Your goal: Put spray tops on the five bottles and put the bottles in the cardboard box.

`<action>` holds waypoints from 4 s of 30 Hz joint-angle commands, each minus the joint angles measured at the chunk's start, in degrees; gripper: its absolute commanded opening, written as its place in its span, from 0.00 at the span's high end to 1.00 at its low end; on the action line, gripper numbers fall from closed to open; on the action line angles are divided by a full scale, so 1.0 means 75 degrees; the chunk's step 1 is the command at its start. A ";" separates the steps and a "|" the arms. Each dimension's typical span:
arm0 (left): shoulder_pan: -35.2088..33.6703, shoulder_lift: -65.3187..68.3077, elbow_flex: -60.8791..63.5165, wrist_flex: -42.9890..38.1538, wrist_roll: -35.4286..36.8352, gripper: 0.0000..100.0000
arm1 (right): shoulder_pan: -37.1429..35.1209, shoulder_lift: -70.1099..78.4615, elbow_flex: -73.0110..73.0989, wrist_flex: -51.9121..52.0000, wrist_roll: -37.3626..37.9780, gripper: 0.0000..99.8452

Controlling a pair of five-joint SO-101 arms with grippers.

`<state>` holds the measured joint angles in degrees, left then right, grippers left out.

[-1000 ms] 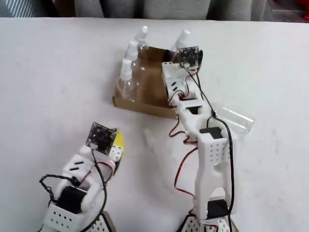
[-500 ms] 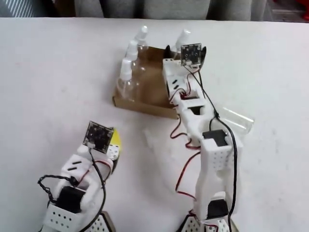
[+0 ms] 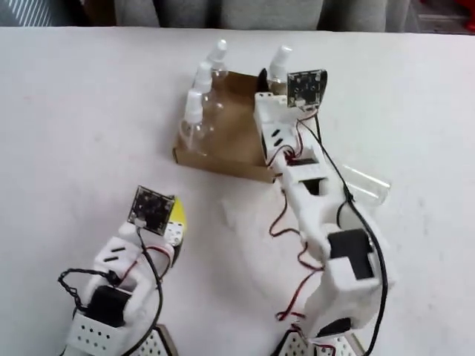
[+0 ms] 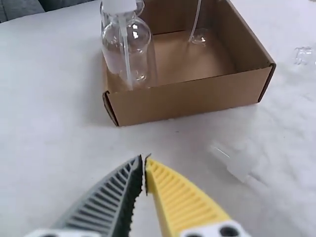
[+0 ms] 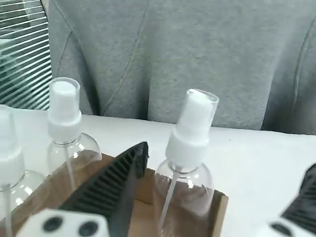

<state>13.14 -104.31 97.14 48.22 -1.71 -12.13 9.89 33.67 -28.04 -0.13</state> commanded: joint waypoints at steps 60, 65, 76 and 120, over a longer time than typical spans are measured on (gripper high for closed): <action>-0.0076 -0.0088 -0.0023 0.0012 -0.0070 0.98 | 0.2702 0.4448 -0.9694 1.6768 0.8908 0.56; -0.0076 -0.0088 -0.0023 0.0012 -0.0070 0.98 | 0.2772 0.5058 -0.9975 1.6756 0.9037 0.56; -0.0076 -0.0088 -0.0023 0.0012 -0.0070 0.98 | 0.3030 0.5773 -1.0526 1.6733 0.8967 0.87; -0.0182 0.0779 -0.1747 -0.0082 0.0973 0.98 | 0.2925 -0.0486 -0.1594 1.1856 0.1242 0.98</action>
<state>12.00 -103.08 89.67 49.19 5.05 10.02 9.27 21.63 62.59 9.80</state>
